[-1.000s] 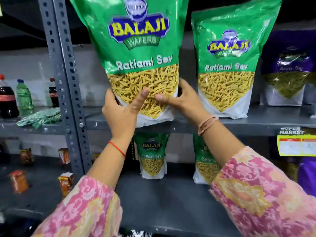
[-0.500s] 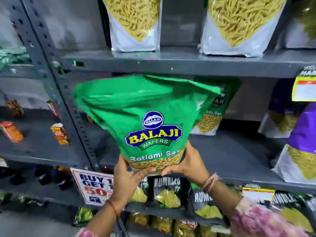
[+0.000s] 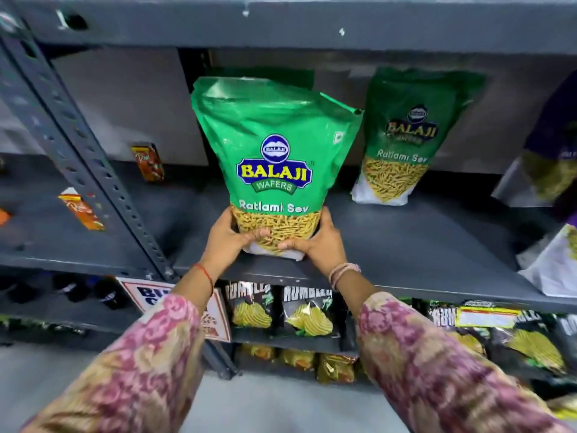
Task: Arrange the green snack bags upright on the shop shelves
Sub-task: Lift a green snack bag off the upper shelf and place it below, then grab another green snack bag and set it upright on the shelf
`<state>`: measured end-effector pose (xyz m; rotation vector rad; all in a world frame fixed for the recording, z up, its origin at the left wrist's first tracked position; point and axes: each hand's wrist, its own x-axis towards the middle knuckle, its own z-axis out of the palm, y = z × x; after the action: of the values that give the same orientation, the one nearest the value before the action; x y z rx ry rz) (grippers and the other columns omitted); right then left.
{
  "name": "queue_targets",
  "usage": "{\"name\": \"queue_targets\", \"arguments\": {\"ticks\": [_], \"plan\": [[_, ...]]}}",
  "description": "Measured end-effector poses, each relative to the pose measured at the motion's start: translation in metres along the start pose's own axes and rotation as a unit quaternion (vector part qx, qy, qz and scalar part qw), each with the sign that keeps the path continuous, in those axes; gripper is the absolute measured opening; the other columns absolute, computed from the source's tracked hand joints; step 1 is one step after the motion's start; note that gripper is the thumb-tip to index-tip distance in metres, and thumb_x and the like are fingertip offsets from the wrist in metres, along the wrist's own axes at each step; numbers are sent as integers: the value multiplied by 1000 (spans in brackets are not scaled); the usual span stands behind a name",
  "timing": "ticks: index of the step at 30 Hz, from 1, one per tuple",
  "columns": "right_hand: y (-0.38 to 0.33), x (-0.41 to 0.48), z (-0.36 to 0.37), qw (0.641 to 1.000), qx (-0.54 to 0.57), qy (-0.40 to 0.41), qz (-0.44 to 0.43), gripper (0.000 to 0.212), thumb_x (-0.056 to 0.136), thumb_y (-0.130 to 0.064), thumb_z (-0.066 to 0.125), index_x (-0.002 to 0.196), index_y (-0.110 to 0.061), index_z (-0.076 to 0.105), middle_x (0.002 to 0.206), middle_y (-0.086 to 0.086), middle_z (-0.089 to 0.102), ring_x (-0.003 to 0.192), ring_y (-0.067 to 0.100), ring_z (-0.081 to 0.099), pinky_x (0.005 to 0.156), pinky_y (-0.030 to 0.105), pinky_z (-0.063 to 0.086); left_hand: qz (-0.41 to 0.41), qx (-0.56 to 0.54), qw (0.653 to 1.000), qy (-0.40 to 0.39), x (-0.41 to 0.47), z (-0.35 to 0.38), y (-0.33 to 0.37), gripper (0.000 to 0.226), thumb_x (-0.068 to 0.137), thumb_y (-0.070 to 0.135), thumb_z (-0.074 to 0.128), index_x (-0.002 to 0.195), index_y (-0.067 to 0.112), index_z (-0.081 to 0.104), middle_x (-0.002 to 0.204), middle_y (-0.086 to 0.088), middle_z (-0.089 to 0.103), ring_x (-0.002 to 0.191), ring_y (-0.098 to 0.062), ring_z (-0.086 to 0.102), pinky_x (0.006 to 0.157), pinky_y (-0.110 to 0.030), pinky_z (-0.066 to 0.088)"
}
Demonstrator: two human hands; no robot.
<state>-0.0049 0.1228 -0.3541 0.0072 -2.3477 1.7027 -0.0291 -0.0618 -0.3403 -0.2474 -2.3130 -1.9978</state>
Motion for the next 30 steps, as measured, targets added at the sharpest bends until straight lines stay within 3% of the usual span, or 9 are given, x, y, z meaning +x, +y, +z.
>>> {"name": "queue_targets", "arguments": {"ticks": [3,6,11,15,17,20,25,27,30], "plan": [[6,10,-1,1000,17,-2,8,75,45,-15,89,103,-25,41,86,-24,56,70,-21,53,58,-6,38,1,2,1000,3,8,3,-2,46,58,9,79,91,26,53,95,3,65,87,-11,61,78,-21,51],[7,23,-7,999,33,-10,15,75,46,-9,88,103,-25,43,88,-24,55,71,-25,52,58,-6,38,3,-13,1000,20,14,15,-3,43,59,9,79,89,28,54,97,1,65,85,-7,61,76,-17,50],[10,47,-7,997,52,-40,38,71,49,-3,85,105,-22,46,95,-9,61,83,1,57,62,-1,44,0,-25,998,53,28,24,-14,48,60,10,80,97,22,52,101,1,64,85,-3,61,69,-7,50],[20,53,2,993,77,-68,64,73,55,0,82,116,-11,44,113,9,60,100,19,56,84,23,51,-3,-23,996,82,26,24,-30,47,60,19,81,99,25,54,101,1,66,90,-13,63,83,-27,52],[20,50,4,991,84,-66,82,81,58,-1,81,125,-7,36,128,14,53,116,27,52,101,39,44,-16,-12,997,75,24,21,-33,50,62,20,80,103,27,52,105,2,66,96,-15,62,91,-36,49],[13,27,-1,995,48,-8,83,105,58,-20,83,140,-11,17,149,14,29,136,27,30,114,40,27,-39,30,993,103,7,14,-34,71,67,21,77,127,20,39,125,-12,58,110,-20,57,98,-32,45],[-46,-23,-36,981,-27,141,-129,86,65,-36,76,134,-12,30,147,12,28,137,25,26,114,43,26,102,64,959,258,-44,33,19,45,70,50,62,96,14,55,71,-2,58,60,0,52,61,-18,47],[-89,-32,-61,940,-21,238,-243,72,69,-35,73,126,-15,34,140,11,31,133,27,31,111,36,31,205,34,948,241,-45,56,66,34,74,46,55,91,17,54,69,4,54,61,1,51,61,-8,40],[-159,-33,-108,847,-13,370,-380,58,77,-41,64,121,-14,38,131,9,32,124,30,39,88,33,46,373,-3,904,211,-34,90,156,25,80,37,55,95,17,54,76,9,51,67,-3,48,68,-12,40]]}}
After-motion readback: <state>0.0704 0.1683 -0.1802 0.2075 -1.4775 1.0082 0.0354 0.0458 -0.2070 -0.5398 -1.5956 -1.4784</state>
